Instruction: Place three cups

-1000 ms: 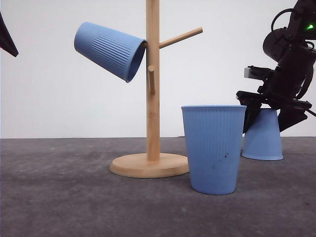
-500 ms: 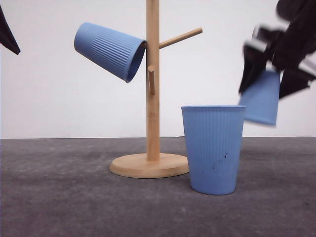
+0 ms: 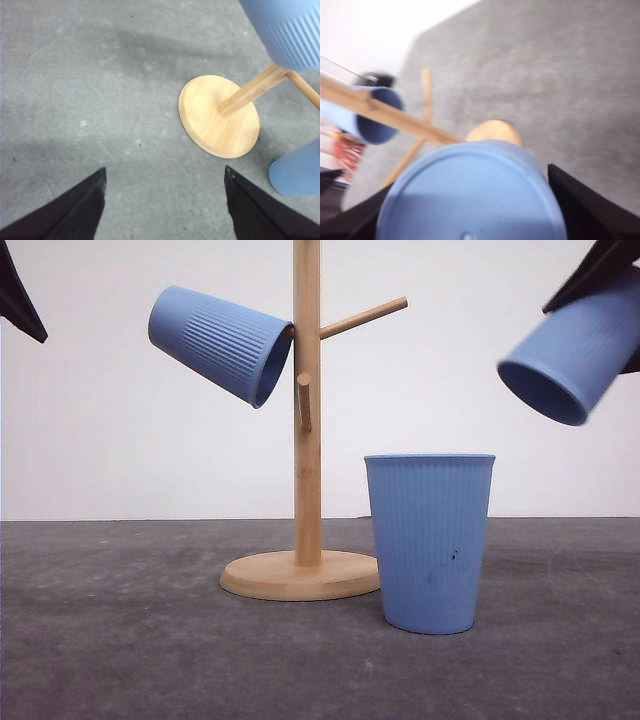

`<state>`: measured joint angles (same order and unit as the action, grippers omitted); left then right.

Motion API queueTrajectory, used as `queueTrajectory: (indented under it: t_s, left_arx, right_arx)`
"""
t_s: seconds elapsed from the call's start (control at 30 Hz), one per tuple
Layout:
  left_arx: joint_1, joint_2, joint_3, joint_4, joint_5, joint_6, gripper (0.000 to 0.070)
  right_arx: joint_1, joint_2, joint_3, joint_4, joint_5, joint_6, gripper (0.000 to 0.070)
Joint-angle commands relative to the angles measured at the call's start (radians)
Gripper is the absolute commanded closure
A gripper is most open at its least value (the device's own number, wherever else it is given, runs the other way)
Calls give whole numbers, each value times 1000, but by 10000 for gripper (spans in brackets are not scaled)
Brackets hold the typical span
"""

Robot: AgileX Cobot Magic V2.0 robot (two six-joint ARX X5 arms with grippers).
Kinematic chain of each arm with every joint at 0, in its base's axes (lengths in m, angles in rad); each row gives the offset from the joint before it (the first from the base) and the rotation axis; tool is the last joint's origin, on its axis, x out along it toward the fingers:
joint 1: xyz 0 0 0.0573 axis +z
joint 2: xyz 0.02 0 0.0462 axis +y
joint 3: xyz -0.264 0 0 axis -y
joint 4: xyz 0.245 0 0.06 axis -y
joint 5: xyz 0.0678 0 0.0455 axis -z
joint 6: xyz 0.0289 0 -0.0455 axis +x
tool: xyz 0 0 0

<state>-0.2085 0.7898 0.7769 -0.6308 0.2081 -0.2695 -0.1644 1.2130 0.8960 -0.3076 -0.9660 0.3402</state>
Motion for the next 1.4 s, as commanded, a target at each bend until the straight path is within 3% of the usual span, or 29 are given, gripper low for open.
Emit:
queueTrajectory:
  t_s: [0.0,0.1,0.33,0.43,0.7,1.27,1.37]
  left_arx:
    - [-1,3,8,10,2,15,266]
    - [-1,3,8,11,2,15,266]
    - [-1,3,8,12,2,15,266]
    - [-1,3,8,20,2,15,266]
    - [-1,3,8,22,2,15,266]
    - [-1,3,8,18,2,15,266]
    - [-1,3,8,18,2,15,266]
  right_arx:
    - [5,-2,0,57,-5,146,324]
    - [33,-7,0,146,-9,249,324]
    - [105,5,0,536,69,617,324]
    - [141,27,0,662,69,704,324]
    - [244,97,4,682,106,674,323]
    - [361,218,29,683,157,597,321]
    - [375,235,29,683,160,589,257]
